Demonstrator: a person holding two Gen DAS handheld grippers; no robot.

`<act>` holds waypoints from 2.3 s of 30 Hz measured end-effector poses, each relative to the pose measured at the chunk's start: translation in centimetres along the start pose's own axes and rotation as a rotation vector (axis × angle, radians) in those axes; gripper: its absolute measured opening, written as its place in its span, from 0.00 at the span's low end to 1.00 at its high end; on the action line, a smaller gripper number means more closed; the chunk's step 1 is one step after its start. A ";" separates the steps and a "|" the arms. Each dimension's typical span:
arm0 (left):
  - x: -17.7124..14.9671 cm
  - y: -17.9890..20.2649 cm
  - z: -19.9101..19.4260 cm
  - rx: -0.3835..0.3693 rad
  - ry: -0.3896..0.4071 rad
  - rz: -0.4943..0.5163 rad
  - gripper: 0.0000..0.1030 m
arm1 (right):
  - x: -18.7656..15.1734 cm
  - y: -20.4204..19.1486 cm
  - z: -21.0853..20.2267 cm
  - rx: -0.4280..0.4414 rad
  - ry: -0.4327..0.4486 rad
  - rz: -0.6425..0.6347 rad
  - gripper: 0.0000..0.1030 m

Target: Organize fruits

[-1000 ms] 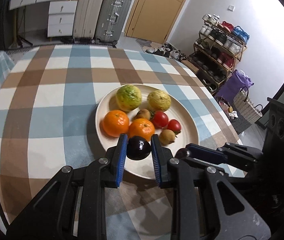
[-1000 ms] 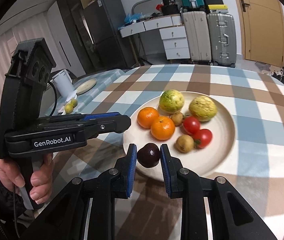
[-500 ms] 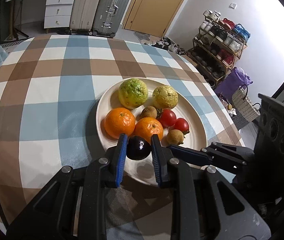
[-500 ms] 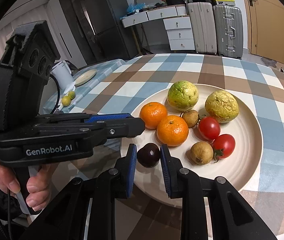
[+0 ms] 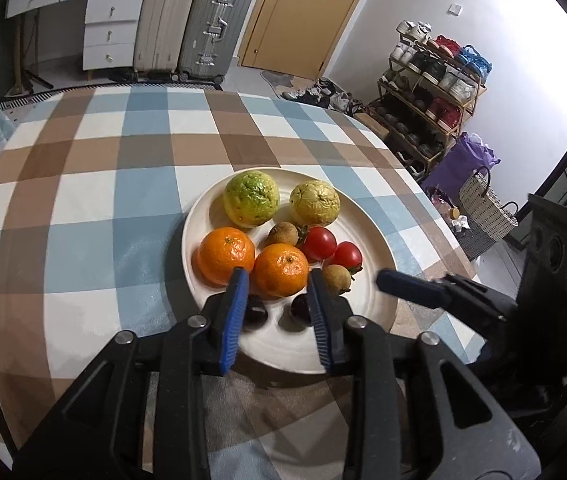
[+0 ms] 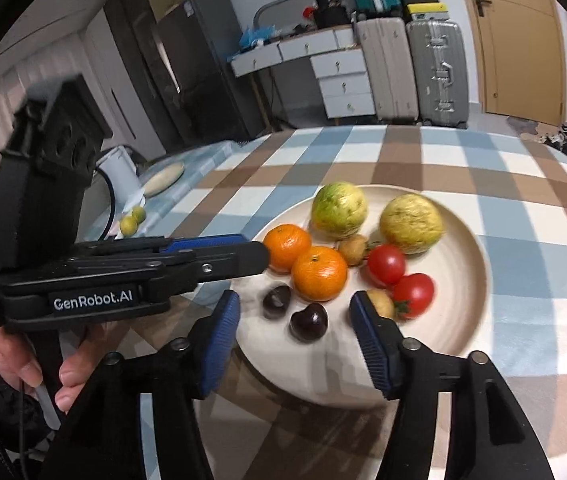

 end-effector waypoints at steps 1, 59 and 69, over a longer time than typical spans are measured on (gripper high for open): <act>0.0 0.1 -0.4 0.004 0.006 0.000 0.35 | 0.1 0.2 -0.8 -0.007 0.012 0.004 0.65; -3.0 3.1 -25.9 0.434 0.664 0.162 0.99 | 2.2 -3.1 -23.7 -0.336 0.634 -0.166 1.00; -4.6 1.2 -19.9 0.492 0.594 0.183 0.99 | -0.4 -0.6 -20.4 -0.377 0.592 -0.208 1.00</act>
Point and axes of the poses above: each gripper's, at about its wrist camera, not at the fingertips, and z roughly the way its jaws point, y to its right, x to its top, the point moved 7 cm from there along z, roughly the way its jaws point, and after that the axes turned 11 degrees about y, right-handed, at the moved point
